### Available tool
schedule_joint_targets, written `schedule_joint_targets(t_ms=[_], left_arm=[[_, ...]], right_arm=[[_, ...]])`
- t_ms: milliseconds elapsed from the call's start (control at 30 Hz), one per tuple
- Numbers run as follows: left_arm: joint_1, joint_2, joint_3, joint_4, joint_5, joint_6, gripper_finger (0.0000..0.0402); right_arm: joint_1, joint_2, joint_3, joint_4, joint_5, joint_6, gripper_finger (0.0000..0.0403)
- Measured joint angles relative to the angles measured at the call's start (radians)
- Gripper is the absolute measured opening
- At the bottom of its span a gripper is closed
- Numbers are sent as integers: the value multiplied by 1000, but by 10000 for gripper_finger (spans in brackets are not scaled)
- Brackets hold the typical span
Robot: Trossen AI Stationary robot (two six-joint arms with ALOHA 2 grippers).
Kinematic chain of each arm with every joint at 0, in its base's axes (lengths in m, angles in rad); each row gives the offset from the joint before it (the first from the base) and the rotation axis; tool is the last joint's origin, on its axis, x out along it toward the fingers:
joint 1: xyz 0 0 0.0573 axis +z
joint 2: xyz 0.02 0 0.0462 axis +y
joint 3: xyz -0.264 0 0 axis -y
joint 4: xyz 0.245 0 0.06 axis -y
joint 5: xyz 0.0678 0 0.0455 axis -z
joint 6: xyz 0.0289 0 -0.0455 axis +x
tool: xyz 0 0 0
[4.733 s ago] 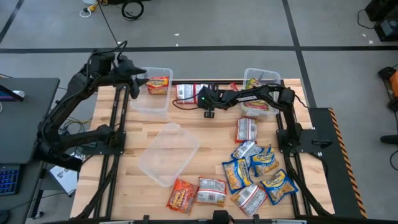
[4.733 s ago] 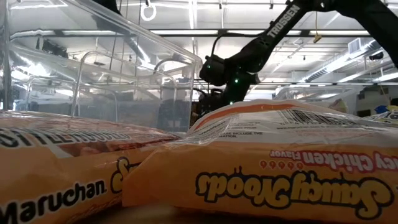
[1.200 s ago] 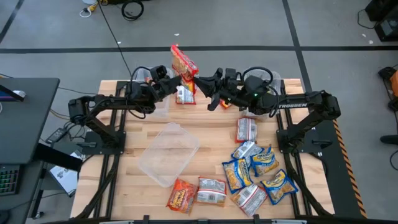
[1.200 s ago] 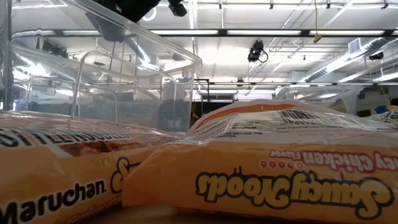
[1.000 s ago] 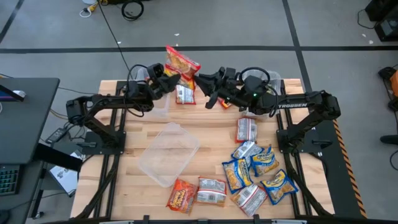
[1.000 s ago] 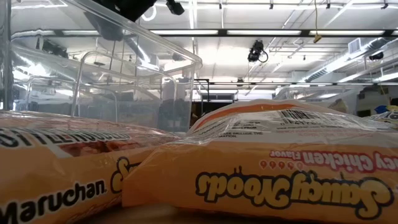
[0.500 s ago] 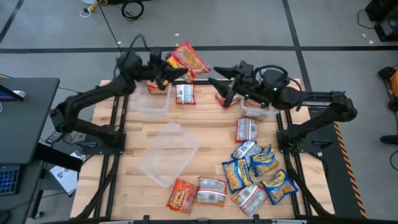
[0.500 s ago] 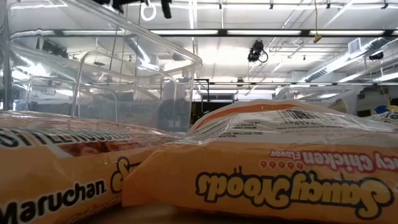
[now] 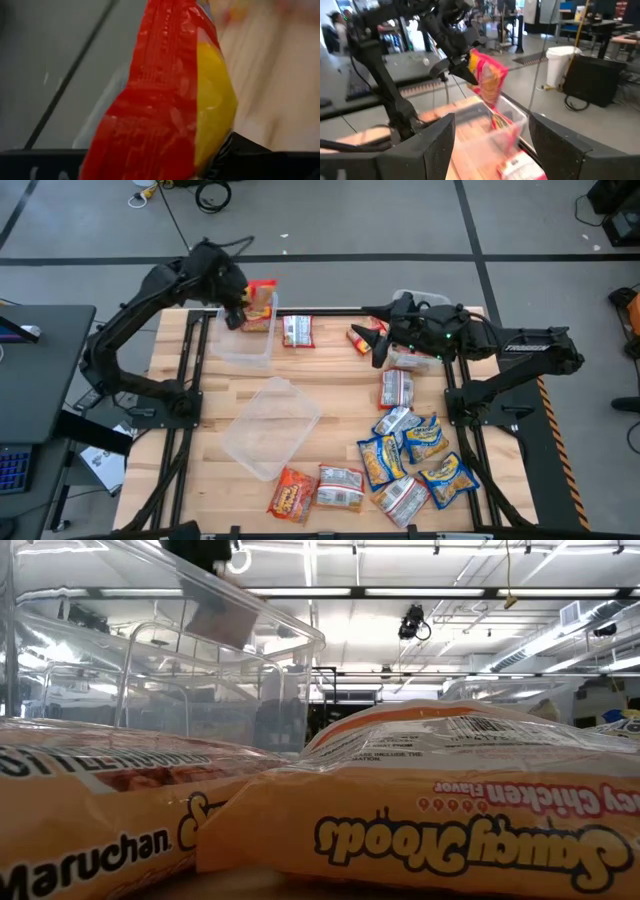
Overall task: Sort Maruchan noodles
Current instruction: Put the orange noodle pack into the top left transparent bin
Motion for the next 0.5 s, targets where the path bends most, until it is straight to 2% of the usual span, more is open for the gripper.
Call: schedule_joint_targets(t_ms=[200, 333, 500], left_arm=[[38, 125, -1, -178, -153, 88, 131], [42, 209, -2, -181, -181, 161, 131], [40, 314, -2, -172, -312, 249, 132]], right_arm=[[-17, -4, 0, -4, -2, 1, 257], [-13, -4, 0, -12, -6, 5, 257], [5, -4, 0, -53, -4, 19, 257]])
